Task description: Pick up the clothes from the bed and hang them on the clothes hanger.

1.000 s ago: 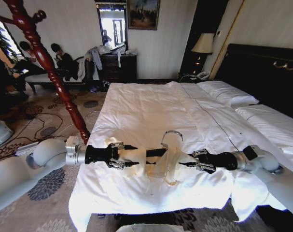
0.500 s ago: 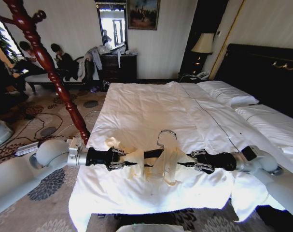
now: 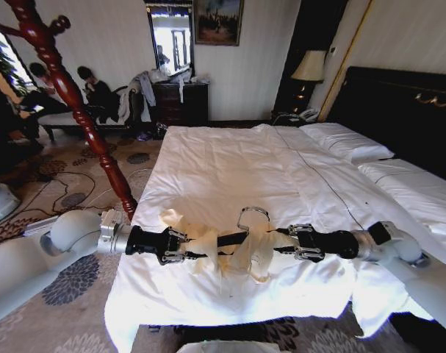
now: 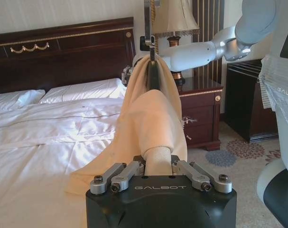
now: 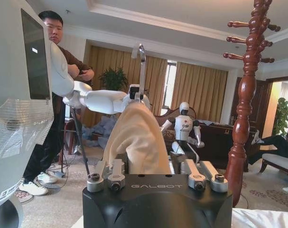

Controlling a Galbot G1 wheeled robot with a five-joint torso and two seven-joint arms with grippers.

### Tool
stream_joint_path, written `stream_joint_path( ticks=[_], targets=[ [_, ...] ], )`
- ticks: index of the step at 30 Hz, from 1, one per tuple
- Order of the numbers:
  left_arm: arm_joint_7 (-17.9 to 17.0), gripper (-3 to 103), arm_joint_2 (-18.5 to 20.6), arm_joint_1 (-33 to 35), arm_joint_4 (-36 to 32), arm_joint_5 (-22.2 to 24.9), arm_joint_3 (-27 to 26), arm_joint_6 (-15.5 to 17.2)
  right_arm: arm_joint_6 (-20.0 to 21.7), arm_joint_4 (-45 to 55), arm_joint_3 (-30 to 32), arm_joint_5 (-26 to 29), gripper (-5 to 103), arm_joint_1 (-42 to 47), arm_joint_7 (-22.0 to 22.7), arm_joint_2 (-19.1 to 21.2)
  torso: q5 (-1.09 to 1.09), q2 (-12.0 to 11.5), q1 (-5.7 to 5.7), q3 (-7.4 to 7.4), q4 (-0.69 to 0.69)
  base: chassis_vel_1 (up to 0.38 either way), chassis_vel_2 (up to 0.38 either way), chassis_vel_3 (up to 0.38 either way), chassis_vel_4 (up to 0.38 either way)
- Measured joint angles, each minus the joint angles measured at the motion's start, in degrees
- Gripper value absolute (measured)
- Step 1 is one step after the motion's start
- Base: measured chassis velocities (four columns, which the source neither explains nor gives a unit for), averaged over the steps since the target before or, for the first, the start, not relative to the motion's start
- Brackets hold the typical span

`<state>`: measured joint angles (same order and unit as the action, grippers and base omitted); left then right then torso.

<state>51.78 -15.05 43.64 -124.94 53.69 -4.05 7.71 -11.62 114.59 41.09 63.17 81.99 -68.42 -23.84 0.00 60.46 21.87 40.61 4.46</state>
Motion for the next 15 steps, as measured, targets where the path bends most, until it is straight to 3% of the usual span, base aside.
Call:
stream_joint_path(
  ticks=[2, 7, 11, 13, 15],
  targets=[
    [0.0, 19, -0.2, 0.0, 0.3, -0.1, 0.0, 0.1, -0.3, 0.1, 0.2, 0.3, 59, 0.1, 0.0, 0.0, 0.00, 0.0, 0.00, 0.00, 0.00, 0.000, 0.000, 0.000, 0.000],
    [-0.5, 19, -0.5, 0.1, 1.3, -0.2, -0.1, 0.3, -0.7, 0.0, 0.7, 1.7, 70, -0.3, 0.2, -0.1, 0.00, 0.0, 0.00, 0.00, 0.00, 0.000, 0.000, 0.000, 0.000],
    [-1.9, 19, -2.0, 0.2, 4.2, -0.5, -0.4, 0.3, -1.2, -1.2, 1.6, 6.6, 91, -1.3, 1.7, -1.1, 0.00, 0.0, 0.00, 0.00, 0.00, 0.000, 0.000, 0.000, 0.000],
    [-2.3, 19, -2.4, 0.2, 4.7, -0.5, -0.5, 0.4, -1.3, -1.5, 1.9, 7.8, 91, -1.4, 2.2, -1.5, 0.00, 0.0, 0.00, 0.00, 0.00, 0.000, 0.000, 0.000, 0.000],
    [-3.7, 19, -3.8, 0.2, 6.3, -0.5, -1.0, 0.5, -1.3, -1.6, 2.4, 10.2, 99, -1.8, 3.6, -2.6, 0.01, 0.0, 0.00, 0.00, 0.00, 0.000, 0.000, 0.000, 0.000]
  ],
)
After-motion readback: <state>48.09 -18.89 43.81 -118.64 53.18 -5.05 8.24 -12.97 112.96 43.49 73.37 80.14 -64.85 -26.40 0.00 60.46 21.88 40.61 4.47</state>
